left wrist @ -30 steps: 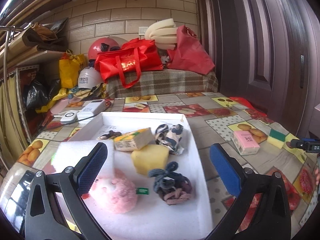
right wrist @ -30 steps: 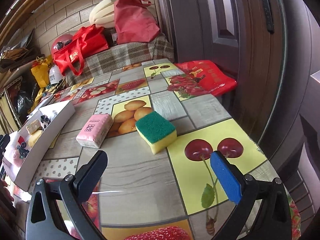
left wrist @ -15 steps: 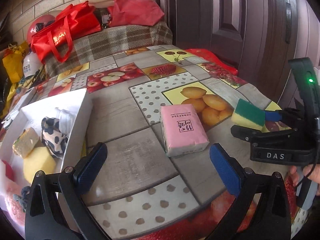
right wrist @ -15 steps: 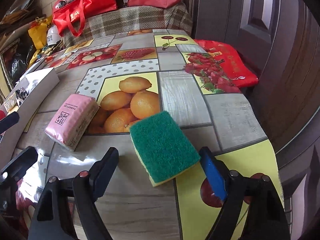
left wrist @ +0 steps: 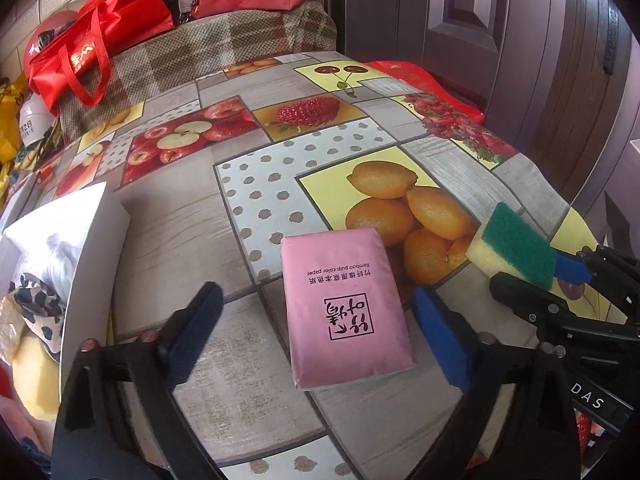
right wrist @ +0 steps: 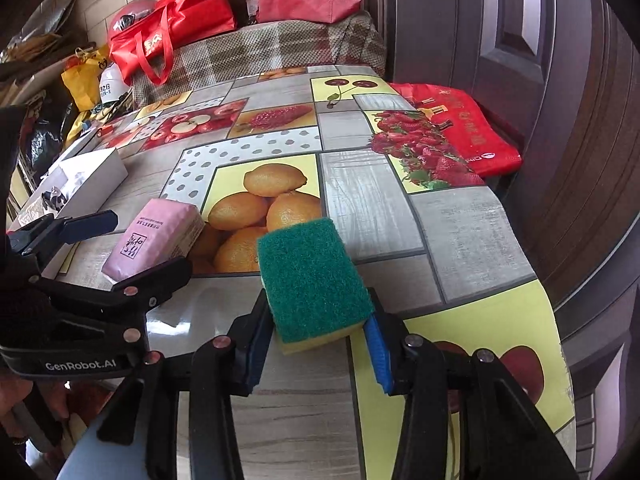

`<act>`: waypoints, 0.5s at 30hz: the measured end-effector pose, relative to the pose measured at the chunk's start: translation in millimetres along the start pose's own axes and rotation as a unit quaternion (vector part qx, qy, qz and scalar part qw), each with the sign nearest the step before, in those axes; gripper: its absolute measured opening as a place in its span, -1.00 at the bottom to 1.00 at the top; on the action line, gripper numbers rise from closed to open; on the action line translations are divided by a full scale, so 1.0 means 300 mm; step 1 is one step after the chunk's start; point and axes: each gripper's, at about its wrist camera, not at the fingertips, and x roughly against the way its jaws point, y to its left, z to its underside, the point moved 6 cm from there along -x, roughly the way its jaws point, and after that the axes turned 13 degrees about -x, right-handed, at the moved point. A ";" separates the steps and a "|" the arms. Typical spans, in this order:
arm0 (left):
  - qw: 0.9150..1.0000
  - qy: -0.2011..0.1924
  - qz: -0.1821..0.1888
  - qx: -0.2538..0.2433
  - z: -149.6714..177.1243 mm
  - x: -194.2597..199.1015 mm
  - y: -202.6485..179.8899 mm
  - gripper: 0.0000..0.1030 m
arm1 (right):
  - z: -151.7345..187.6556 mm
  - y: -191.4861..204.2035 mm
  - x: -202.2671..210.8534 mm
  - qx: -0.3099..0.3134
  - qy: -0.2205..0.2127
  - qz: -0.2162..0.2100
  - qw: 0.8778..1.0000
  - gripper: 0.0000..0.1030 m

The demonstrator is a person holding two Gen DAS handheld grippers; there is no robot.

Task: Organize soft objects
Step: 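Grasp the green-yellow scrub sponge with the right gripper while the left gripper grasps the pink tissue pack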

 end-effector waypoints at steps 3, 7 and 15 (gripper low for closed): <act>1.000 -0.007 0.005 0.014 0.003 0.008 0.012 -0.04 | -0.004 -0.002 0.007 -0.004 -0.006 -0.005 1.000 -0.28; 0.999 -0.047 0.001 0.026 0.008 0.065 0.030 -0.04 | -0.012 -0.023 0.021 -0.022 -0.019 -0.006 1.000 -0.29; 0.995 -0.090 -0.012 0.038 0.051 0.162 0.058 -0.04 | -0.025 -0.013 0.147 -0.013 -0.129 0.023 0.991 -0.28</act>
